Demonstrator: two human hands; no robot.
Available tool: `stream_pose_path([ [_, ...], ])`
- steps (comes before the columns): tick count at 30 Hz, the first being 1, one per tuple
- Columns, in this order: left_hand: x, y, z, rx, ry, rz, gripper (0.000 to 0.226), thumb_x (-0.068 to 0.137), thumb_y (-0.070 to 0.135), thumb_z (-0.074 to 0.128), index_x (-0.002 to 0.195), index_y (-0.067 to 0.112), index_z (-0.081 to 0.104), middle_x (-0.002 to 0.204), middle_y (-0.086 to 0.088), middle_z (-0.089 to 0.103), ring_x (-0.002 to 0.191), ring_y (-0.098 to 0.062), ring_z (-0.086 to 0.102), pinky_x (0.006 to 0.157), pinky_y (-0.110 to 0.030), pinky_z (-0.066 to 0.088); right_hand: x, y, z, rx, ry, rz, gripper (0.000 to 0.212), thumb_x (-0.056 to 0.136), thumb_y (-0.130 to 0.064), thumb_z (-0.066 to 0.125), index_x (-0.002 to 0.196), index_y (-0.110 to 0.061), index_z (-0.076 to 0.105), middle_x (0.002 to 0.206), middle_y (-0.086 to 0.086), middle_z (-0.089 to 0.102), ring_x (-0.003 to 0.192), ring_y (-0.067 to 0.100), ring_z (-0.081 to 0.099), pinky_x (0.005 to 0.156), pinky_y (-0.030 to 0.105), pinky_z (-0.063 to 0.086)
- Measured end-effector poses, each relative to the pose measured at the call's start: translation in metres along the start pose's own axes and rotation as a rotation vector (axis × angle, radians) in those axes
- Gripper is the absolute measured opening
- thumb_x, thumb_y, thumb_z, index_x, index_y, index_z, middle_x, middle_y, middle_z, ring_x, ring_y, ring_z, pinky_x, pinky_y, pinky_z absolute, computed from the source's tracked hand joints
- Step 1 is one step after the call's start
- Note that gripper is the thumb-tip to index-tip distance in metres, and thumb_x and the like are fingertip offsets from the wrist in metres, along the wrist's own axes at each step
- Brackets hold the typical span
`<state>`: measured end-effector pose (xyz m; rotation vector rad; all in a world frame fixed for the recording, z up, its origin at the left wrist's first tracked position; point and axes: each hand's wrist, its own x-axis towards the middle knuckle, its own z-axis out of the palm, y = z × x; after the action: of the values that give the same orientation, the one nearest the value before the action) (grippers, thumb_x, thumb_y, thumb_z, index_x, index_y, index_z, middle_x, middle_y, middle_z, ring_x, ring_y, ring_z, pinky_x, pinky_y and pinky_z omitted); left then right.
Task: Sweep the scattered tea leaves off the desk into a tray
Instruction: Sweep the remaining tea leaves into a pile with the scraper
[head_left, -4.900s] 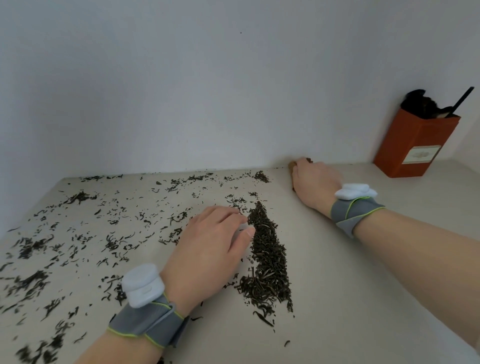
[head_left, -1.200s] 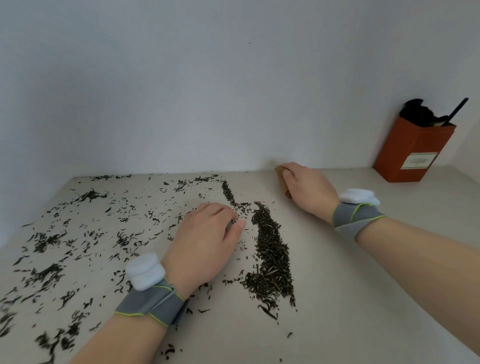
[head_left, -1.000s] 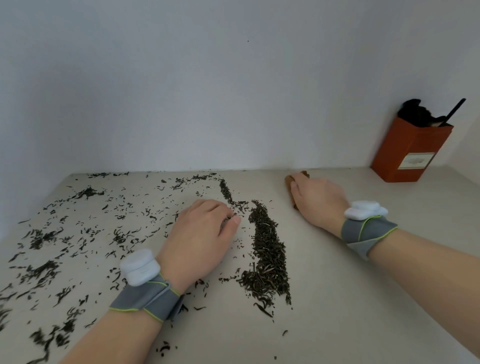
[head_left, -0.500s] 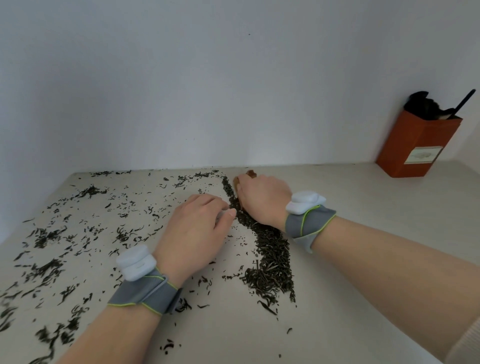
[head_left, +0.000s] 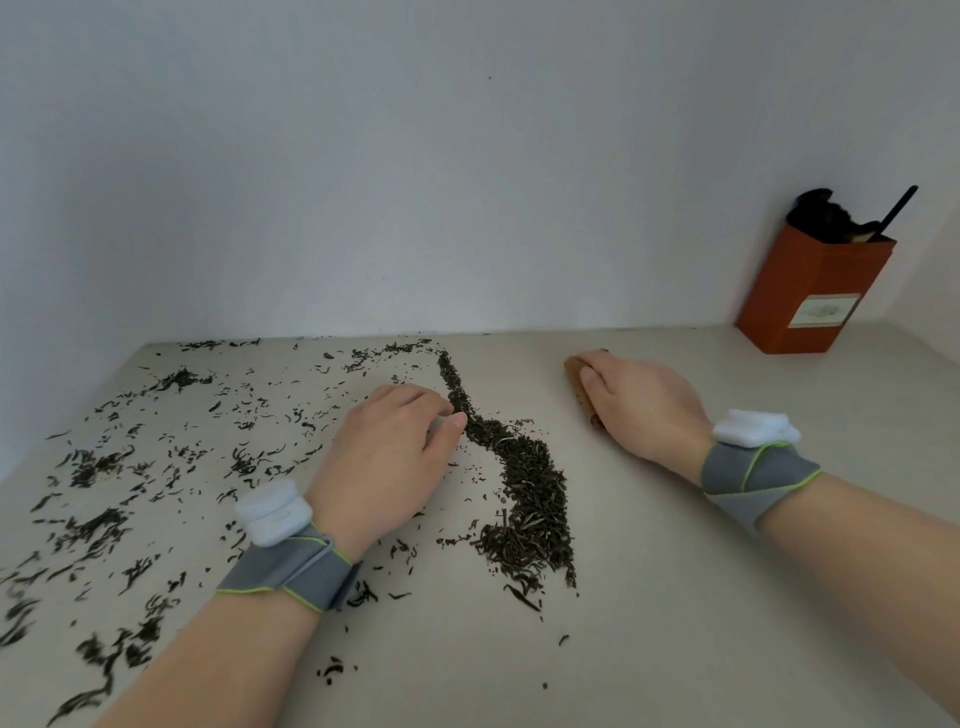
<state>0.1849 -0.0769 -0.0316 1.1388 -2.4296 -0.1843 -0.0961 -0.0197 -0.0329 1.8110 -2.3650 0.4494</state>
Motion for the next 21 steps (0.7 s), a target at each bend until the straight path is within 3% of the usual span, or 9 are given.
stream_pose_path([
  [3, 0.001, -0.001, 0.0, -0.008, -0.008, -0.008, 0.045, 0.104, 0.049, 0.038, 0.123, 0.023, 0.069, 0.125, 0.011, 0.066, 0.121, -0.012, 0.05, 0.106, -0.033, 0.041, -0.011, -0.01, 0.005, -0.115, 0.035, -0.069, 0.04, 0.107, -0.043, 0.019, 0.126, -0.029, 0.051, 0.088, 0.006, 0.069, 0.076, 0.034, 0.062, 0.062, 0.036, 0.046],
  [9, 0.003, -0.006, -0.001, 0.026, -0.015, -0.03, 0.044, 0.106, 0.05, 0.036, 0.123, 0.025, 0.068, 0.125, 0.012, 0.065, 0.121, -0.013, 0.051, 0.105, -0.038, 0.044, -0.007, -0.06, 0.012, -0.108, 0.036, -0.207, 0.038, 0.108, -0.038, 0.021, 0.126, -0.024, 0.051, 0.085, 0.006, 0.067, 0.073, 0.033, 0.062, 0.065, 0.039, 0.052],
  [15, 0.004, -0.008, -0.002, 0.031, -0.012, -0.037, 0.044, 0.106, 0.049, 0.038, 0.124, 0.023, 0.068, 0.126, 0.01, 0.066, 0.122, -0.014, 0.05, 0.105, -0.04, 0.044, 0.004, -0.095, 0.023, -0.09, 0.04, -0.275, 0.034, 0.108, -0.035, 0.025, 0.122, -0.022, 0.054, 0.082, 0.005, 0.064, 0.069, 0.032, 0.06, 0.058, 0.036, 0.047],
  [18, 0.004, -0.008, -0.002, 0.028, -0.014, -0.036, 0.045, 0.106, 0.049, 0.037, 0.125, 0.023, 0.068, 0.127, 0.009, 0.066, 0.122, -0.014, 0.05, 0.106, -0.04, 0.044, 0.008, -0.092, 0.019, 0.052, -0.011, -0.253, 0.038, 0.108, -0.039, 0.026, 0.13, -0.028, 0.055, 0.092, 0.005, 0.07, 0.079, 0.032, 0.065, 0.064, 0.037, 0.05],
  [21, 0.003, -0.008, -0.003, 0.033, -0.015, -0.035, 0.045, 0.105, 0.05, 0.037, 0.126, 0.023, 0.068, 0.127, 0.01, 0.065, 0.122, -0.014, 0.051, 0.105, -0.038, 0.044, 0.005, -0.073, 0.008, 0.327, -0.044, -0.147, 0.039, 0.105, -0.045, 0.029, 0.131, -0.036, 0.057, 0.107, -0.001, 0.074, 0.094, 0.027, 0.066, 0.082, 0.04, 0.053],
])
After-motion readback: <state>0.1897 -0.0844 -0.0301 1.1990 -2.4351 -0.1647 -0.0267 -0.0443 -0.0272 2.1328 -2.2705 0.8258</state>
